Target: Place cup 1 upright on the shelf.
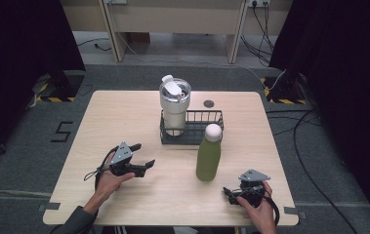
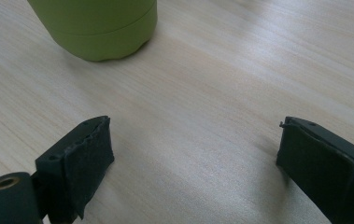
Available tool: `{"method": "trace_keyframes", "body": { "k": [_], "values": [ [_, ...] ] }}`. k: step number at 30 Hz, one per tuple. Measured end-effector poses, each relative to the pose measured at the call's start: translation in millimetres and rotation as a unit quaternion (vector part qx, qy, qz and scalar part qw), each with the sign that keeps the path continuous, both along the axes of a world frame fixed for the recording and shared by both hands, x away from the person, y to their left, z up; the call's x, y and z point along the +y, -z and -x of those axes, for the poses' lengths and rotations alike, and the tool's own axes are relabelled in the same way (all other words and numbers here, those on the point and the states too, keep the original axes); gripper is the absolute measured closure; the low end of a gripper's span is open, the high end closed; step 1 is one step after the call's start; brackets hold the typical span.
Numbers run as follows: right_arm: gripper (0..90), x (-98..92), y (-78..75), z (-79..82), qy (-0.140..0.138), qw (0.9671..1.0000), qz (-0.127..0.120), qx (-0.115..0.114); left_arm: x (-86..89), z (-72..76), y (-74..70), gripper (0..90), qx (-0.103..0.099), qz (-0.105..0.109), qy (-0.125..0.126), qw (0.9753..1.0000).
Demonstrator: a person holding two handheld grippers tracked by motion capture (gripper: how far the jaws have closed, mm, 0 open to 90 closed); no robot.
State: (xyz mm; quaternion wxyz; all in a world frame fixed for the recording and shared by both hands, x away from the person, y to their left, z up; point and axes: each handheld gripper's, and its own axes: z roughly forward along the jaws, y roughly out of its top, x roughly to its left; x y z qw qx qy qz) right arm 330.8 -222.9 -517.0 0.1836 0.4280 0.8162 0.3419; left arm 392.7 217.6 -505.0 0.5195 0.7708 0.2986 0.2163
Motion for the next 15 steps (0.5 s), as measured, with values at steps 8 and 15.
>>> {"method": "trace_keyframes", "body": {
  "k": [8,15],
  "values": [
    [10.4,0.0,0.0,0.1,0.000,1.0000,0.000,0.000,2.8,9.3,3.7,14.7,0.015,-0.018,0.002,0.9997],
    [10.4,0.0,0.0,0.1,0.000,1.0000,0.000,0.000,2.6,16.2,9.1,14.7,0.028,-0.038,0.010,0.9988]
  ]
}}
